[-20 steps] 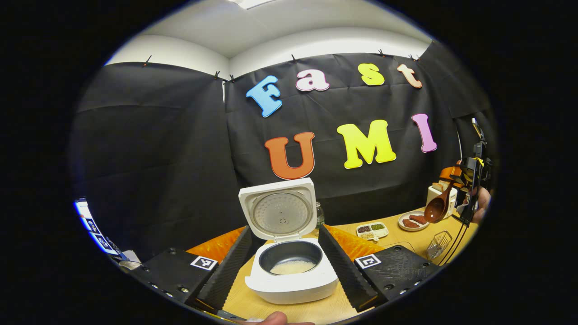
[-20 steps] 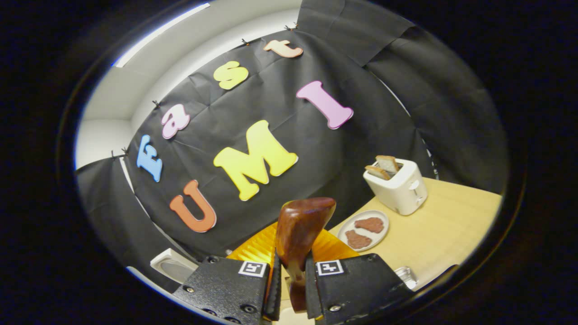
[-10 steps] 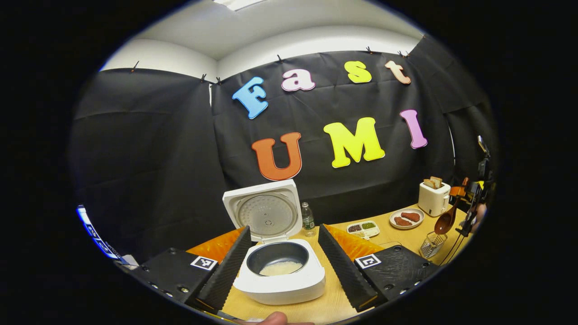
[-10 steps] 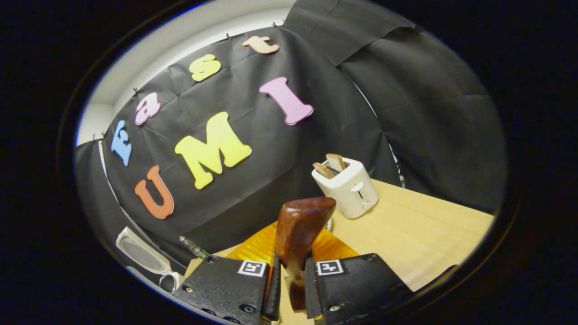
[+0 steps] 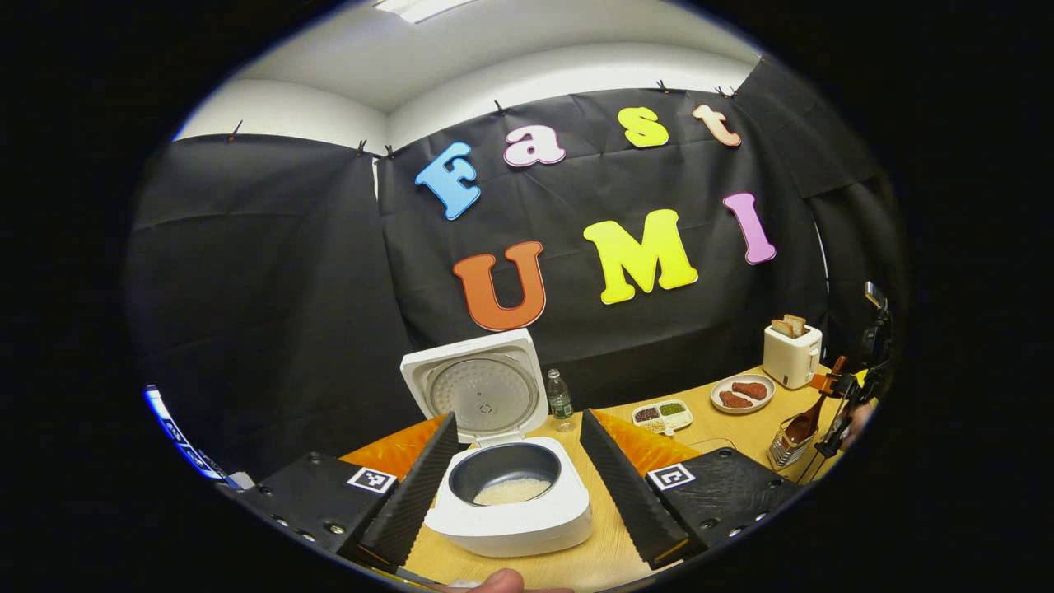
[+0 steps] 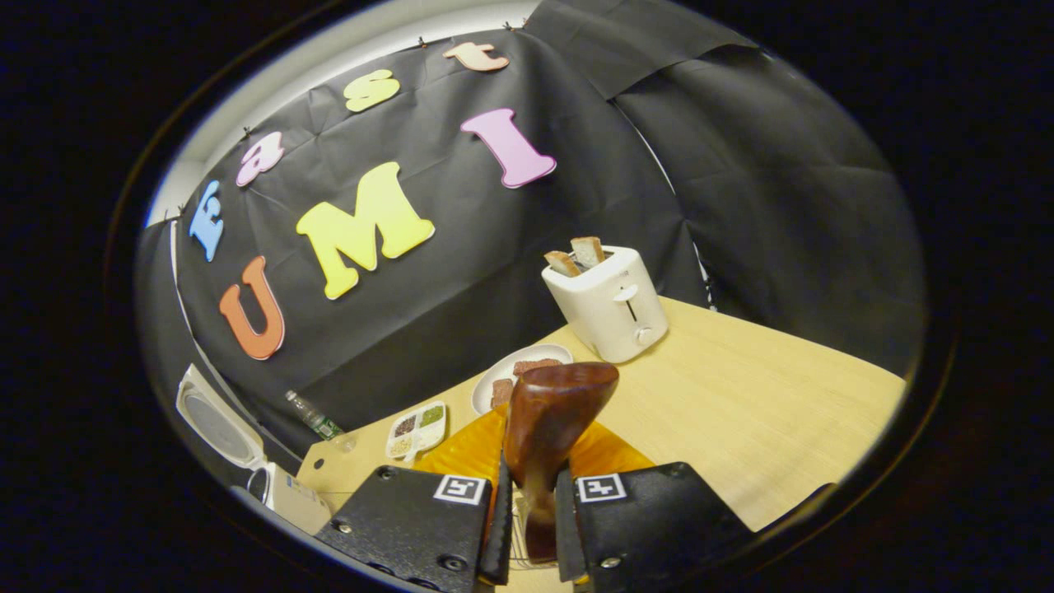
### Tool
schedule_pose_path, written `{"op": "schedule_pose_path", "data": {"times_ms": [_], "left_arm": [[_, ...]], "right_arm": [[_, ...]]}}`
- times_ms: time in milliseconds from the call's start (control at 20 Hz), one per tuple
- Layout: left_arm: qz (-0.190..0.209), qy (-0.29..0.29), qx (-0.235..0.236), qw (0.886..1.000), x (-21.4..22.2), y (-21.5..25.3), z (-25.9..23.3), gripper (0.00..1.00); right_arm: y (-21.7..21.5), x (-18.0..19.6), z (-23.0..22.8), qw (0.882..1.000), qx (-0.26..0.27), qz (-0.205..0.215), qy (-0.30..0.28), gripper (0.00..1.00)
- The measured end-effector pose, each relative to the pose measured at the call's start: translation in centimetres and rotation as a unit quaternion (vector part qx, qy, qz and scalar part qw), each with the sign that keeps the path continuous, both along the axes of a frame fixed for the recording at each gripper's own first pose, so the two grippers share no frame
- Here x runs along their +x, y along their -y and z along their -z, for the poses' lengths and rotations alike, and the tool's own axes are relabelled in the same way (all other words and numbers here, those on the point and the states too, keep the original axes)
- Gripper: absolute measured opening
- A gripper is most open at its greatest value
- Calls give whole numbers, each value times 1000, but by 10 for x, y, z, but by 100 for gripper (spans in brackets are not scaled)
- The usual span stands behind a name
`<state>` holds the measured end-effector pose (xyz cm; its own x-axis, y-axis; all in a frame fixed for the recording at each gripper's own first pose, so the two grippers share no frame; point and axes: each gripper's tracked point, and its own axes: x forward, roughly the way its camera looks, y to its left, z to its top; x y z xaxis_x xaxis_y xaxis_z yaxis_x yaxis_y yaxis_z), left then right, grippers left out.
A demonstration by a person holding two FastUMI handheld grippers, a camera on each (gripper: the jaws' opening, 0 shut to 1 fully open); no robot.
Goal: Close the left gripper, press the button to open the rice cooker; take a wooden spoon from the chopstick holder with the right hand, scoop a spoonful of rice and pour it into the rice cooker, then put the wooden spoon back into the chopstick holder.
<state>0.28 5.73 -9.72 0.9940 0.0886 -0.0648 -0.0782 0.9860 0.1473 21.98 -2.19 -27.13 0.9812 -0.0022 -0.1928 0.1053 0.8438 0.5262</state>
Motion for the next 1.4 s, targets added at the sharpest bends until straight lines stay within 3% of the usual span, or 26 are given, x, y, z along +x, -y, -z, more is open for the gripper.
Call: {"op": "schedule_pose_path", "data": {"times_ms": [200,550,650,800,1050,1400], "left_arm": [[1,-1,2,1000,1,3,0,95],[4,1,4,1000,3,6,-3,95],[5,5,8,1000,3,7,-6,95],[8,6,6,1000,4,8,-6,95],[9,8,1,1000,8,6,-11,95],[9,12,-16,1000,20,4,-23,95]], "right_arm": [[-5,2,29,999,-25,-7,-23,27],[11,-3,38,997,-48,8,-53,28],[16,-8,38,996,-67,11,-63,43],[34,-18,30,993,-90,28,-66,99],[48,-62,-26,985,-163,38,-44,100],[0,-150,-170,973,-225,-4,44,100]]}}
